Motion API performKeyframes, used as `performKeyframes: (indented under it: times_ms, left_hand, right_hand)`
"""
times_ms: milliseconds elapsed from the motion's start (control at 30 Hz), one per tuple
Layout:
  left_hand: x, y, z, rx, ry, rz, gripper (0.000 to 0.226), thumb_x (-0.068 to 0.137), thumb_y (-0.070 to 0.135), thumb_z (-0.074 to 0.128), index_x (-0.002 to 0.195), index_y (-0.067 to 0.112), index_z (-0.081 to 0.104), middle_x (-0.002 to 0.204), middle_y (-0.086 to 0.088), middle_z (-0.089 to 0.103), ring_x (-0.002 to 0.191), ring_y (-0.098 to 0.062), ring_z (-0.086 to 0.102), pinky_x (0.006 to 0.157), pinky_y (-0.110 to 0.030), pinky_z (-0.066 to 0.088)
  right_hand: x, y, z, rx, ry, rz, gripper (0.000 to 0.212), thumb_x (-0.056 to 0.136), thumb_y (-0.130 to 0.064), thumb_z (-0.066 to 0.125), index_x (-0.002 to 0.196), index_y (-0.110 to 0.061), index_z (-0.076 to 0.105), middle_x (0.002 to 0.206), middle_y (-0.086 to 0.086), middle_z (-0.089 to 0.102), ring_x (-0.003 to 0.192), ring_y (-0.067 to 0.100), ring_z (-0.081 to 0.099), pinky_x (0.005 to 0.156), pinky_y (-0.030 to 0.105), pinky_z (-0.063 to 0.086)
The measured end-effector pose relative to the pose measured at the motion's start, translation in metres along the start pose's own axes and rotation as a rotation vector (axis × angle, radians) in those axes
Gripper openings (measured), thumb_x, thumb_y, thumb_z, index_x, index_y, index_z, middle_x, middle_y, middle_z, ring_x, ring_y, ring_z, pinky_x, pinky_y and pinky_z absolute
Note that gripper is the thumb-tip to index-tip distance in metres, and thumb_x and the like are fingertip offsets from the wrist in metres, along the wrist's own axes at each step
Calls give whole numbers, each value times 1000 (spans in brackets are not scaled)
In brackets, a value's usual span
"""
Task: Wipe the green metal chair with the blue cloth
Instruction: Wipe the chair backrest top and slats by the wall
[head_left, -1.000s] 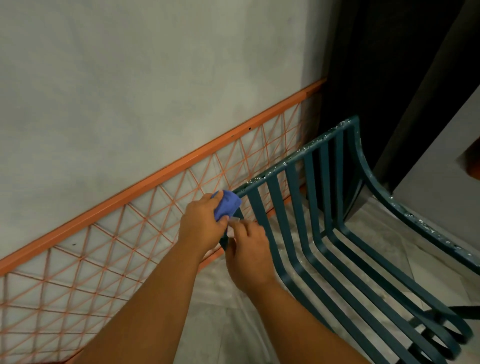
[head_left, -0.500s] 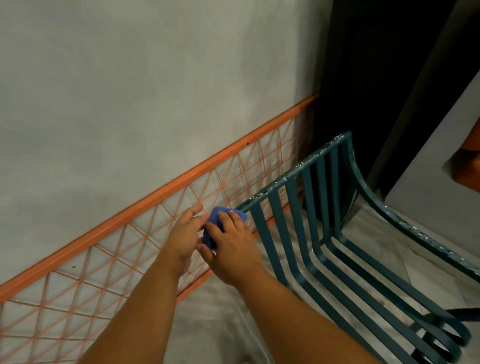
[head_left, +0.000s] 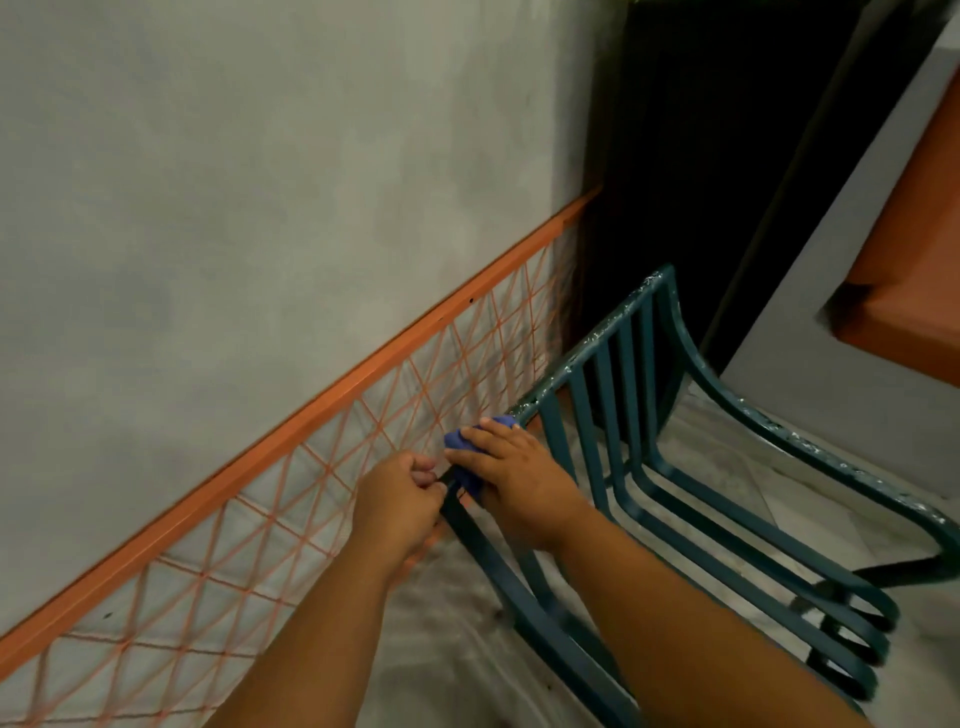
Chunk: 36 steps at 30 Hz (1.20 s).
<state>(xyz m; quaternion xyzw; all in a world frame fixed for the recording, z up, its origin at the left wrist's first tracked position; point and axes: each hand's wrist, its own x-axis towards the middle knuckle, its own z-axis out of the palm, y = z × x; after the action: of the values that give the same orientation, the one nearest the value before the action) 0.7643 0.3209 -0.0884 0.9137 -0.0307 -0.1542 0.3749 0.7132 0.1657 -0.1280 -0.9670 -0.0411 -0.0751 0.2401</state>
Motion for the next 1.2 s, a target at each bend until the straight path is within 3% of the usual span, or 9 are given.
performKeyframes:
  times_ms: [133,233,300,367,467,667,867,1000,1200]
  left_hand:
    - [2,0,-2,53,-21,37,30,80,10,71,108,15,63,89,1,70,76,-10,61,62,-16,41]
    - [1,-1,-3,80,-25,66,33,79,12,71,110,15,61,88,1,70,80,-13,63,70,-22,43]
    - [0,-1,-3,94,-20,85,31,80,13,71,109,14,61,91,1,70,81,-12,61,73,-22,42]
    - [0,0,-4,98,-24,93,28,81,14,71,107,14,60,94,0,70,80,-11,59,72,-20,40]
    - [2,-2,-5,60,-34,85,28,79,13,73,105,15,60,90,0,70,78,-12,60,66,-20,39]
    - [4,-8,-7,-78,-30,37,46,73,14,79,112,16,55,83,3,65,75,-12,62,65,-22,43]
    - [6,-7,-21,-215,-3,-33,43,82,15,71,119,19,51,109,-1,58,90,-16,57,60,-23,40]
    - [16,-7,-34,-252,48,-23,33,88,11,55,119,21,54,111,1,60,92,-16,57,73,-29,42]
    - [18,3,-31,-253,-48,43,25,91,6,50,106,24,60,107,2,63,98,-15,60,73,-26,45]
  right_hand:
    - [6,-16,10,-47,55,153,57,88,-17,53,144,-18,39,153,6,32,146,26,14,117,44,-2]
    - [-5,-16,18,-34,4,51,59,88,-15,55,144,-18,38,153,5,33,145,26,17,118,44,4]
    - [-7,-2,5,-19,-32,30,52,92,-23,42,143,-20,40,152,3,35,145,25,20,117,48,17]
    - [0,1,-6,-44,-45,106,57,91,-33,23,145,-20,37,154,4,31,146,24,17,118,44,14]
    - [9,-24,-1,-91,-51,226,59,93,-15,43,149,-16,26,158,6,20,147,24,4,119,44,2]
    - [-9,-20,0,30,-89,-9,68,86,-1,58,147,-18,33,154,1,31,145,18,16,119,31,8]
    - [41,-37,-18,-256,-199,183,23,85,-14,53,105,-14,64,103,7,66,101,28,57,97,41,38]
    - [52,-65,-22,-314,-430,49,29,91,-25,42,111,-21,62,108,4,66,99,25,58,91,38,36]
    - [58,-70,-11,-469,-389,110,37,89,-43,34,89,-19,61,86,4,61,88,23,51,90,45,33]
